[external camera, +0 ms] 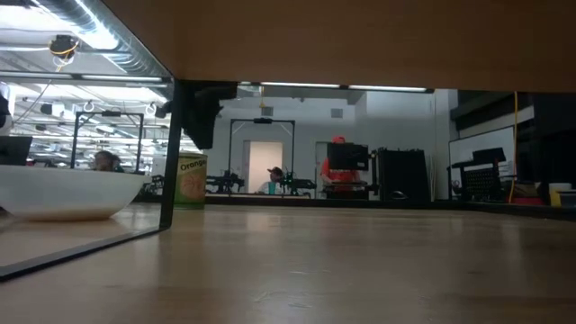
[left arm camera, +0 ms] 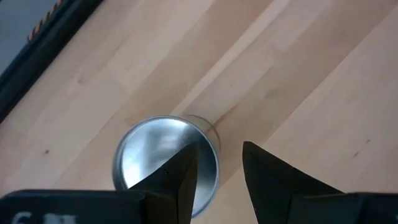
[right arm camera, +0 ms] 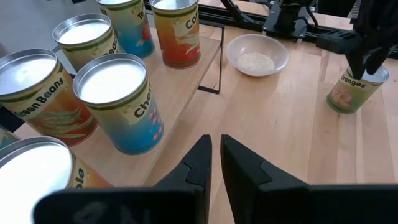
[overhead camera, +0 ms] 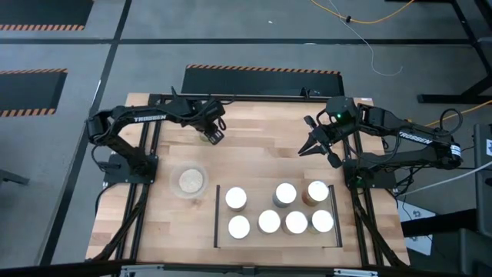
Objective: Pick and place cans onto a shelf
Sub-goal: Put the canned oranges on the shelf
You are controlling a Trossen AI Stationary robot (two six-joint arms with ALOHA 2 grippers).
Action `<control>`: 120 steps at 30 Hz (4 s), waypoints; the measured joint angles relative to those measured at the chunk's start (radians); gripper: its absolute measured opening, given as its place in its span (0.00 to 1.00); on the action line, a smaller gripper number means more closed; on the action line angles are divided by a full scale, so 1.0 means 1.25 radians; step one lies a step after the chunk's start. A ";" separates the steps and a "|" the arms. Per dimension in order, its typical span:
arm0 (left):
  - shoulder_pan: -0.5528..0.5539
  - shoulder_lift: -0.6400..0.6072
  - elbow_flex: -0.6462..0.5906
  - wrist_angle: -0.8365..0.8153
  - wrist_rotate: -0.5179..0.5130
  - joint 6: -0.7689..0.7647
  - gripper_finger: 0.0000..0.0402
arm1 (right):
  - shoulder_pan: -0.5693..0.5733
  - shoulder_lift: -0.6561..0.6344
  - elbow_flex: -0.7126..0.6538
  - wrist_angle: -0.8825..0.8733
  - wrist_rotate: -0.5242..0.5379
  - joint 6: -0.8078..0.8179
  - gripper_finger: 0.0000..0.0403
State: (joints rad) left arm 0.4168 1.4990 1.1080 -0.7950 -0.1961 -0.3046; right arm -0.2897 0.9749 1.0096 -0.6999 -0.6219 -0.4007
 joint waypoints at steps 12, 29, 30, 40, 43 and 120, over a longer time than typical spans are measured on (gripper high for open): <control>0.000 0.041 0.000 0.000 -0.007 0.000 0.29 | 0.000 0.000 0.000 0.000 0.000 0.000 0.10; 0.000 0.042 0.001 -0.004 -0.022 -0.001 0.02 | 0.000 0.000 0.000 -0.001 0.000 0.000 0.10; 0.000 0.042 0.001 -0.004 -0.023 -0.001 0.01 | 0.000 0.000 0.000 -0.001 0.000 0.000 0.10; -0.010 0.042 0.001 -0.004 -0.048 0.000 0.01 | 0.000 0.000 0.000 -0.001 0.000 0.000 0.10; -0.021 0.039 0.001 -0.005 -0.048 0.012 0.00 | 0.000 0.000 0.000 -0.001 0.000 0.000 0.10; -0.596 0.093 0.607 -0.017 -0.093 -0.194 0.00 | 0.000 0.000 0.000 0.002 0.000 0.002 0.10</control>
State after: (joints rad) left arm -0.3282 1.6149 1.8663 -0.8165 -0.3128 -0.5476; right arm -0.2897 0.9752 1.0096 -0.6977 -0.6214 -0.3981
